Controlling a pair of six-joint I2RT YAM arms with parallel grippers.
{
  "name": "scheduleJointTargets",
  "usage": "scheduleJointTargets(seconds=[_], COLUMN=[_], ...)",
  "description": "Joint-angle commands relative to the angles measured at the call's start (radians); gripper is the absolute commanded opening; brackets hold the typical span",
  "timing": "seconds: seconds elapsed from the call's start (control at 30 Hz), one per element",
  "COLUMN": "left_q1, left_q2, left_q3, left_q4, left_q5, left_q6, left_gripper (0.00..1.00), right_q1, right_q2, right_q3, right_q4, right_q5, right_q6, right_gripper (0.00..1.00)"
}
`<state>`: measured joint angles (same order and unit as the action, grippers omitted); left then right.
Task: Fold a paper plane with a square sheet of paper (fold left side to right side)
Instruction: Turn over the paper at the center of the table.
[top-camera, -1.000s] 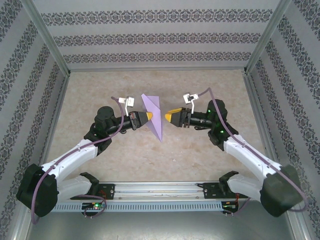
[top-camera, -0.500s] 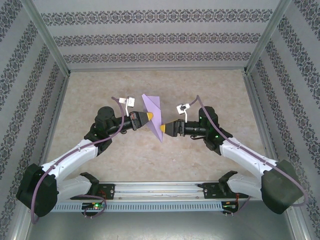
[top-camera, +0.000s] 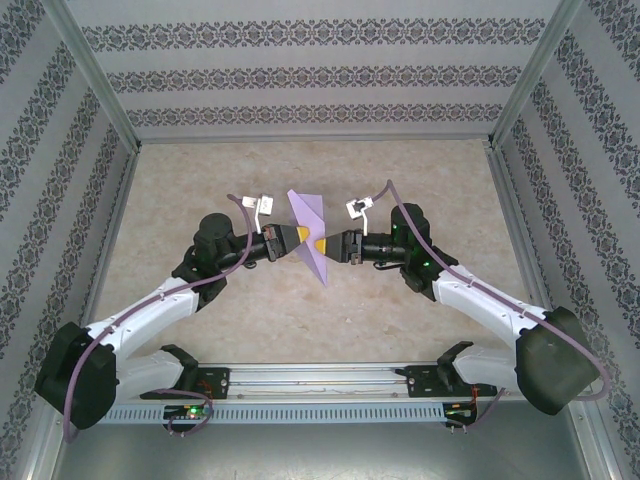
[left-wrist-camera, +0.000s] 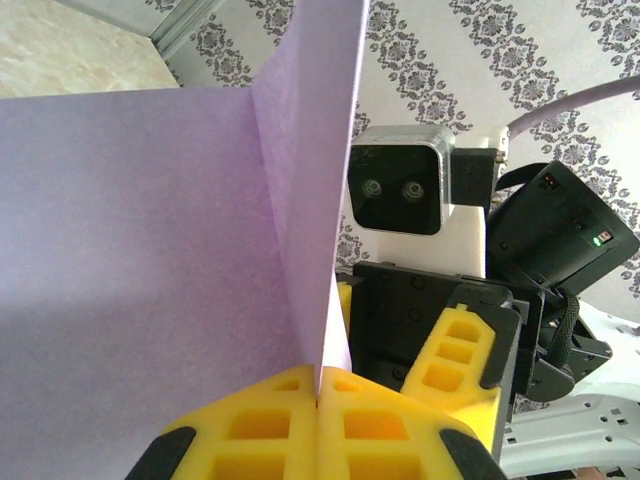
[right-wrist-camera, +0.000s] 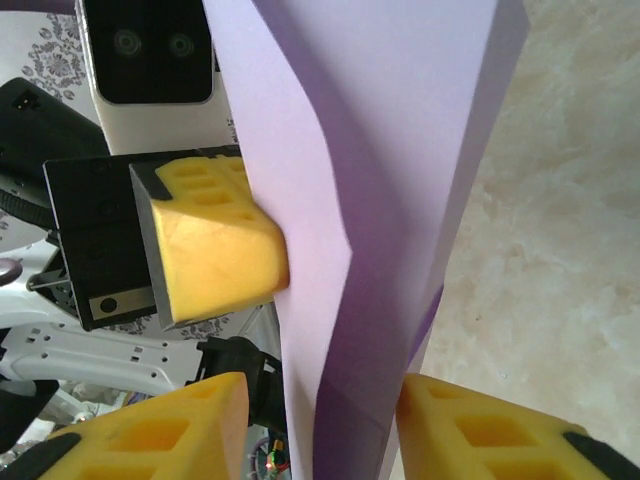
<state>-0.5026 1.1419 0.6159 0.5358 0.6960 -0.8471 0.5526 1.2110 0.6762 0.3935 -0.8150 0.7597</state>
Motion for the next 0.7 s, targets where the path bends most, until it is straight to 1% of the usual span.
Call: scheduleJointTargets(seconds=[0.0, 0.1, 0.2, 0.3, 0.4, 0.43, 0.57, 0.63, 0.67], left_q1=[-0.015, -0.015, -0.015, -0.016, -0.012, -0.01, 0.006, 0.014, 0.017], left_q2=[0.007, 0.012, 0.011, 0.001, -0.027, -0.04, -0.114, -0.159, -0.186], left_q3=[0.008, 0.006, 0.001, -0.004, -0.006, -0.008, -0.017, -0.022, -0.022], left_q4=[0.078, 0.078, 0.073, 0.046, -0.015, -0.039, -0.16, -0.232, -0.274], left_q5=[0.007, 0.008, 0.003, -0.018, -0.054, -0.068, -0.149, -0.203, -0.232], left_q6=[-0.017, -0.015, -0.01, 0.009, 0.042, 0.059, 0.115, 0.142, 0.163], left_gripper=[0.04, 0.06, 0.1, 0.16, 0.26, 0.28, 0.39, 0.41, 0.42], right_q1=[0.006, 0.007, 0.006, 0.003, 0.0, -0.002, -0.003, 0.001, 0.006], right_q2=[0.002, -0.003, -0.008, -0.019, -0.039, -0.047, -0.088, -0.11, -0.122], right_q3=[0.031, 0.034, 0.036, 0.033, 0.029, 0.028, 0.041, 0.057, 0.066], right_q4=[0.022, 0.012, 0.002, -0.012, -0.044, -0.063, -0.193, -0.291, -0.344], right_q5=[0.01, 0.017, 0.022, 0.028, 0.049, 0.059, 0.12, 0.179, 0.232], right_q6=[-0.006, -0.012, -0.02, -0.029, -0.05, -0.062, -0.139, -0.199, -0.237], right_gripper=[0.36, 0.27, 0.19, 0.13, 0.07, 0.05, 0.0, 0.0, 0.0])
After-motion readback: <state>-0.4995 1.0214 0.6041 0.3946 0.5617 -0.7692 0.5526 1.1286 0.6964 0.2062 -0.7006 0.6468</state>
